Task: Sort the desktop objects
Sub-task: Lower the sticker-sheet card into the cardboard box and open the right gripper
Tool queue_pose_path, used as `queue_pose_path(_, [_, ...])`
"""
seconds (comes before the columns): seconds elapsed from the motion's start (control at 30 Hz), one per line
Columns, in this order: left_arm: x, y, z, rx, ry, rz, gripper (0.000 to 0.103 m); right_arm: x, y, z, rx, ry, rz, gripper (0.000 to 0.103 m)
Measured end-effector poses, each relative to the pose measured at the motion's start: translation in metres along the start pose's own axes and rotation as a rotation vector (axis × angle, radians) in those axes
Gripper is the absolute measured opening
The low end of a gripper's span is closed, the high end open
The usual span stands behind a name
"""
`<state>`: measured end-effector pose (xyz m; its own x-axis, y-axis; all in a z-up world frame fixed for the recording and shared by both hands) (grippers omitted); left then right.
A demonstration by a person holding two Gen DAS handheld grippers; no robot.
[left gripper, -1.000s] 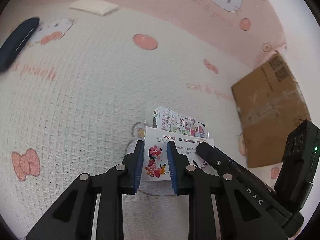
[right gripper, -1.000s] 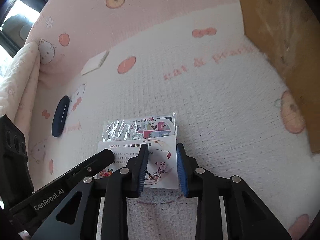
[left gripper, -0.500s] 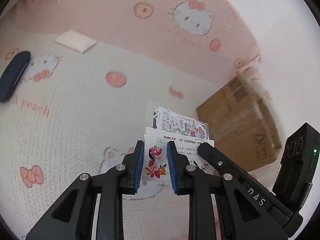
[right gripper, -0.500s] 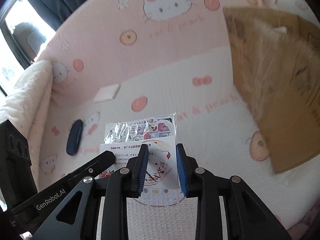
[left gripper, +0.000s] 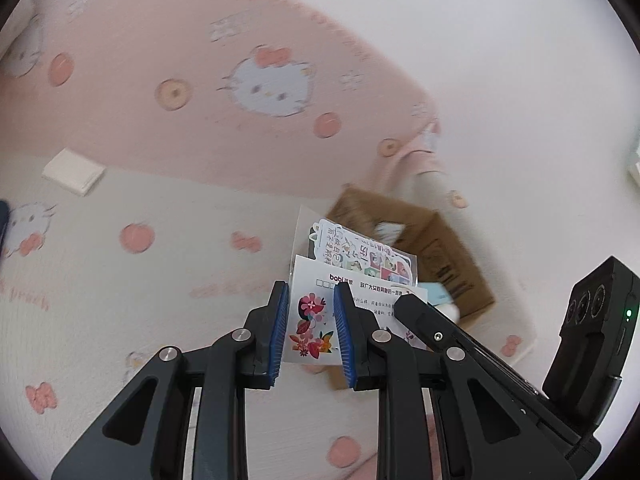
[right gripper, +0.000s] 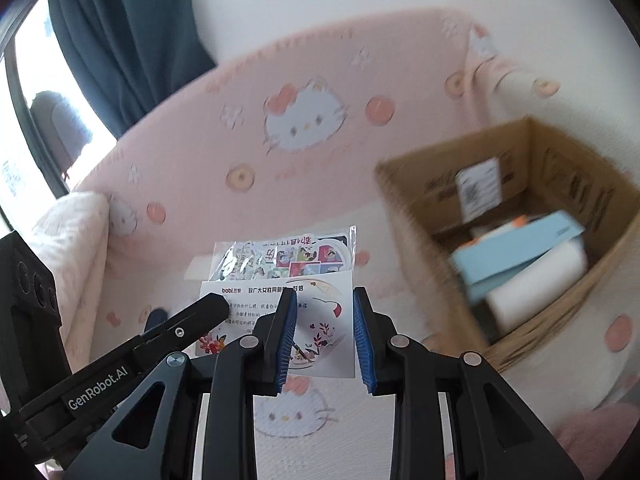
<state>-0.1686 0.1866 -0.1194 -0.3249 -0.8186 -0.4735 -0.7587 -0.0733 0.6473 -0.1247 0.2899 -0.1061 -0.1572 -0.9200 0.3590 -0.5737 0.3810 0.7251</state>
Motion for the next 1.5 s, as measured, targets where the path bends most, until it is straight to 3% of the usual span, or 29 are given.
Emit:
queue_pose_path(0.4, [-0.105,0.030,0.043,0.017,-0.113,0.045,0.025,-0.071,0.074,-0.046,-0.103,-0.092,0.033,0.025])
queue_pose_path(0.93, [-0.221,0.056,0.162,0.129,-0.147,0.067,0.025,-0.210,0.150,-0.029,-0.101,-0.160,0.110,0.026])
queue_pose_path(1.17, [-0.236,0.055,0.217,0.197,-0.105,0.036,0.025,-0.256,0.162,-0.002,-0.045,-0.170,0.117,0.026])
queue_pose_path(1.43, [-0.226,0.050,0.255,0.255,-0.061,-0.013,0.025,-0.282,0.157,0.032,0.017,-0.147,0.129,0.026])
queue_pose_path(1.5, [-0.222,0.047,0.262,0.279,-0.051,-0.035,0.029,-0.284,0.154,0.041,0.045,-0.142,0.127,0.036])
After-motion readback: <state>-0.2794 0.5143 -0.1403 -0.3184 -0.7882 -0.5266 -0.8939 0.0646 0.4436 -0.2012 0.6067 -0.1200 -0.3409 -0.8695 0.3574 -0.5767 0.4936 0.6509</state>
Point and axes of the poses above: each gripper's, at about its wrist camera, not at the fingertips, and z roughly the way its jaws point, x to its left, y to its top, the point moved 9 cm from there along z, roughly the way its jaws point, and after that the axes turned 3 degrees about y, right-handed, at the moved point
